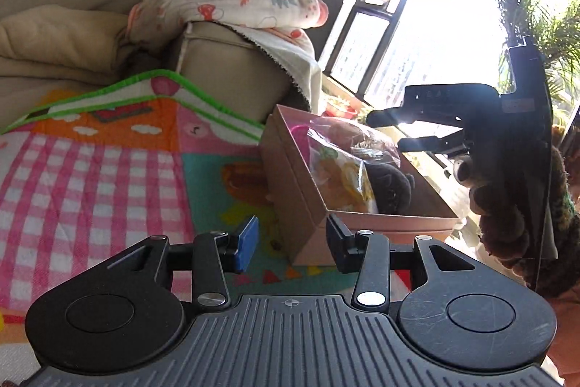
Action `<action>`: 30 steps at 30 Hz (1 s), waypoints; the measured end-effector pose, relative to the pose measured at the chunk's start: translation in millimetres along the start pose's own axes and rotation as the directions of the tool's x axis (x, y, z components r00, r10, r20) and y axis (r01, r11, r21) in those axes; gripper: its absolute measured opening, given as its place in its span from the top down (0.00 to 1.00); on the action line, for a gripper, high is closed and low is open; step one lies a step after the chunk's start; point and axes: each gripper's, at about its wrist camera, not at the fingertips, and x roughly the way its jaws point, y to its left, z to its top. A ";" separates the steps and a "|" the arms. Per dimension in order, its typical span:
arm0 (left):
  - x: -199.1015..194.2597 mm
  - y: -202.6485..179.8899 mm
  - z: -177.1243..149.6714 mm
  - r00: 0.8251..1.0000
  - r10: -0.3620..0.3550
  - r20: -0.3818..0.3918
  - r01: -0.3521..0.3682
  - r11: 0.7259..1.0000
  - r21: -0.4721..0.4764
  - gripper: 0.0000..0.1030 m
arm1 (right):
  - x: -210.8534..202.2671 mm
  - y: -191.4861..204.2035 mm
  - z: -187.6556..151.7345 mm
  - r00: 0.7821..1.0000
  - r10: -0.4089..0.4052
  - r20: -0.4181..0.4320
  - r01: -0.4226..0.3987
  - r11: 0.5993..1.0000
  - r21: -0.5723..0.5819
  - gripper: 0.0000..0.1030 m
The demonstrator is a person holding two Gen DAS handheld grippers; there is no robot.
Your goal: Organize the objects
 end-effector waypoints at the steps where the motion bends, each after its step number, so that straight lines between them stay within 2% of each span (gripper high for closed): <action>1: 1.9 -4.0 1.4 1.000 -0.004 0.000 0.004 1.000 0.005 0.55 | -15.1 -2.1 -2.3 1.000 -0.007 0.030 0.007 1.000 -0.022 0.30; 3: 6.4 -12.7 3.8 1.000 -0.005 0.001 0.005 1.000 0.012 0.55 | -38.8 -8.1 -8.6 0.998 -0.016 0.068 0.019 0.999 -0.050 0.29; 8: 16.4 -31.5 12.0 1.000 0.016 0.019 -0.016 1.000 0.016 0.55 | -76.5 -33.2 -33.5 0.993 -0.062 0.099 0.069 0.996 -0.061 0.29; 12: 19.0 -41.3 15.7 0.998 0.051 0.023 -0.052 0.998 0.046 0.55 | -87.4 -43.0 -58.9 0.981 -0.137 0.136 0.154 0.980 -0.124 0.29; 15: 23.7 -45.2 18.1 0.997 0.074 0.019 -0.075 0.995 0.058 0.55 | -86.1 -44.7 -64.2 0.984 -0.126 0.129 0.143 0.980 -0.135 0.30; 18: 27.3 -48.7 19.2 0.996 0.084 0.019 -0.085 0.995 0.048 0.55 | -77.1 -36.5 -50.4 0.991 -0.056 0.118 0.068 0.992 -0.104 0.30; 21: 24.2 -49.2 17.6 0.997 0.076 0.020 -0.077 0.996 0.052 0.55 | -49.5 -23.9 -33.7 0.998 0.019 0.057 -0.015 0.998 -0.067 0.30; 23: 19.6 -46.2 16.1 0.997 0.072 0.020 -0.074 0.996 0.054 0.55 | -25.1 -13.2 -29.1 0.999 -0.007 0.032 0.010 0.997 -0.079 0.33; 26: 15.0 -39.1 15.9 0.997 0.069 0.020 -0.070 0.997 0.039 0.55 | 7.2 4.2 -30.6 0.996 -0.085 -0.014 0.082 0.985 -0.152 0.43; 28: 13.2 -34.3 16.5 0.998 0.062 0.023 -0.062 0.998 0.033 0.55 | 16.8 7.8 -33.7 0.990 -0.132 -0.042 0.123 0.977 -0.174 0.53; 30: 9.7 -29.5 16.7 0.998 0.056 0.035 -0.057 0.998 0.032 0.55 | 10.8 4.2 -40.4 0.987 -0.155 -0.050 0.144 0.972 -0.183 0.54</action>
